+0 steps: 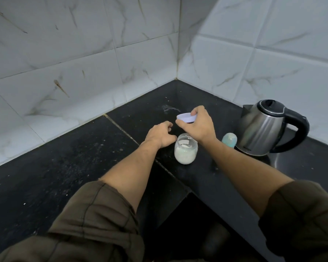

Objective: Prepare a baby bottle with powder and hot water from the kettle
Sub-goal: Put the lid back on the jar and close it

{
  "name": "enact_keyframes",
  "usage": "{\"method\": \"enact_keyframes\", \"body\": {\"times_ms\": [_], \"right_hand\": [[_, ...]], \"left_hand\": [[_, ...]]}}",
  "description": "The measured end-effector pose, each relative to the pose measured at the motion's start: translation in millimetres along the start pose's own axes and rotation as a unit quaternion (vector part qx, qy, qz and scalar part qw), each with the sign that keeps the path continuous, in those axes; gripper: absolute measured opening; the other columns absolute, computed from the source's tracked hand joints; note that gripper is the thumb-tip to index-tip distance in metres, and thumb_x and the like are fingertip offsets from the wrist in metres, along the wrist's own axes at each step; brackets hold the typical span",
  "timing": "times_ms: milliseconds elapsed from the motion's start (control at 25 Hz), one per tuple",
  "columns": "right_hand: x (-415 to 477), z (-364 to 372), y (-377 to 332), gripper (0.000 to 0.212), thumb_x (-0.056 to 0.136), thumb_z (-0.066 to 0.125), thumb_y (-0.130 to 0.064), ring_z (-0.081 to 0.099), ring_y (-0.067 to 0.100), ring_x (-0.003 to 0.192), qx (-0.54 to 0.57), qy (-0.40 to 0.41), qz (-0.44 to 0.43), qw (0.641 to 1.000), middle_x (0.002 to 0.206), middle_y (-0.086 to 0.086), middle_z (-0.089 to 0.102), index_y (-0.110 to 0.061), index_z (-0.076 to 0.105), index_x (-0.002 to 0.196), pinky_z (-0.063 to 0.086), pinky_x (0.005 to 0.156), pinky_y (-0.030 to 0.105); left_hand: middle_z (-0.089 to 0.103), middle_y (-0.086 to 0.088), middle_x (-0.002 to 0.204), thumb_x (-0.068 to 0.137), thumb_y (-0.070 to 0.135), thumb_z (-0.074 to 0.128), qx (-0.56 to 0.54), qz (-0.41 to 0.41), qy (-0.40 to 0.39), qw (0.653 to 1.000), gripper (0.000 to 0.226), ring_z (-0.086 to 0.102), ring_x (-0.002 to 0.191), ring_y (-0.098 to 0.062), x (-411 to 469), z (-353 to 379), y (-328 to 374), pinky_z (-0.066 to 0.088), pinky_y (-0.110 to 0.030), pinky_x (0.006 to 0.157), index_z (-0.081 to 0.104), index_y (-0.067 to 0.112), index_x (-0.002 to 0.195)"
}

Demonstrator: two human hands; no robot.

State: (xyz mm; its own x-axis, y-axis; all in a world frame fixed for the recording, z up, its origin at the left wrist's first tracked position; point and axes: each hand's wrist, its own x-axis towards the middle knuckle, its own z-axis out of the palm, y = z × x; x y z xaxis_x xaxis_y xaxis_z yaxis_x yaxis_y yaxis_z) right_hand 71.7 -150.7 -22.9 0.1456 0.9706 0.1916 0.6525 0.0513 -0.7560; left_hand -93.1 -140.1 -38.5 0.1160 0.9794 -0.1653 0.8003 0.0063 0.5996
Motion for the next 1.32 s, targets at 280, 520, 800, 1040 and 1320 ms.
{"method": "enact_keyframes", "body": {"times_ms": [280, 520, 800, 1040, 1320], "right_hand": [[-32.2, -1.5, 10.3, 0.047, 0.08, 0.083, -0.042, 0.055, 0.02, 0.095, -0.024, -0.03, 0.012, 0.999, 0.114, 0.001, 0.052, -0.017, 0.047, 0.098, 0.04, 0.072, 0.03], [-38.7, -1.4, 23.4, 0.047, 0.084, 0.082, -0.046, 0.055, 0.025, 0.106, -0.107, -0.096, 0.007, 0.99, 0.122, 0.004, 0.05, -0.018, 0.047, 0.099, 0.042, 0.079, 0.033], [-42.7, 10.6, 31.8, 0.048, 0.088, 0.08, -0.041, 0.058, 0.028, 0.107, -0.103, -0.152, 0.031, 0.982, 0.132, 0.006, 0.046, -0.016, 0.046, 0.111, 0.049, 0.089, 0.038], [-42.4, 9.2, 29.6, 0.056, 0.088, 0.079, -0.041, 0.058, 0.027, 0.102, -0.12, -0.152, 0.017, 0.981, 0.13, 0.007, 0.046, -0.013, 0.046, 0.124, 0.05, 0.085, 0.037], [-43.4, 10.9, 24.0, 0.075, 0.085, 0.077, -0.052, 0.06, 0.031, 0.115, -0.186, -0.125, 0.018, 0.974, 0.134, 0.008, 0.048, -0.018, 0.042, 0.142, 0.053, 0.086, 0.041]], "left_hand": [[0.064, 0.006, 0.112, 0.063, 0.041, 0.093, -0.002, 0.017, -0.021, 1.0, 0.071, 0.063, 0.103, -0.02, -23.0, 27.3, 13.5, 0.055, -0.038, 0.087, 0.055, 0.024, 0.121], [0.065, 0.002, 0.122, 0.066, 0.039, 0.095, 0.008, -0.016, -0.016, 1.0, 0.082, 0.063, 0.112, -0.023, -27.6, 47.5, 7.0, 0.054, -0.042, 0.097, 0.054, 0.019, 0.134], [0.067, -0.002, 0.11, 0.074, 0.033, 0.086, 0.008, -0.026, 0.007, 1.0, 0.053, 0.062, 0.101, -0.025, -31.9, 52.5, 10.1, 0.05, -0.035, 0.079, 0.06, 0.016, 0.117], [0.066, 0.002, 0.102, 0.075, 0.03, 0.082, -0.015, -0.029, 0.012, 0.999, 0.05, 0.062, 0.097, -0.023, -29.9, 55.4, 7.1, 0.048, -0.033, 0.077, 0.057, 0.022, 0.117], [0.068, 0.002, 0.114, 0.074, 0.032, 0.084, -0.008, -0.026, 0.015, 1.0, 0.066, 0.061, 0.104, -0.022, -29.8, 56.4, 7.8, 0.049, -0.033, 0.085, 0.055, 0.023, 0.133]]}}
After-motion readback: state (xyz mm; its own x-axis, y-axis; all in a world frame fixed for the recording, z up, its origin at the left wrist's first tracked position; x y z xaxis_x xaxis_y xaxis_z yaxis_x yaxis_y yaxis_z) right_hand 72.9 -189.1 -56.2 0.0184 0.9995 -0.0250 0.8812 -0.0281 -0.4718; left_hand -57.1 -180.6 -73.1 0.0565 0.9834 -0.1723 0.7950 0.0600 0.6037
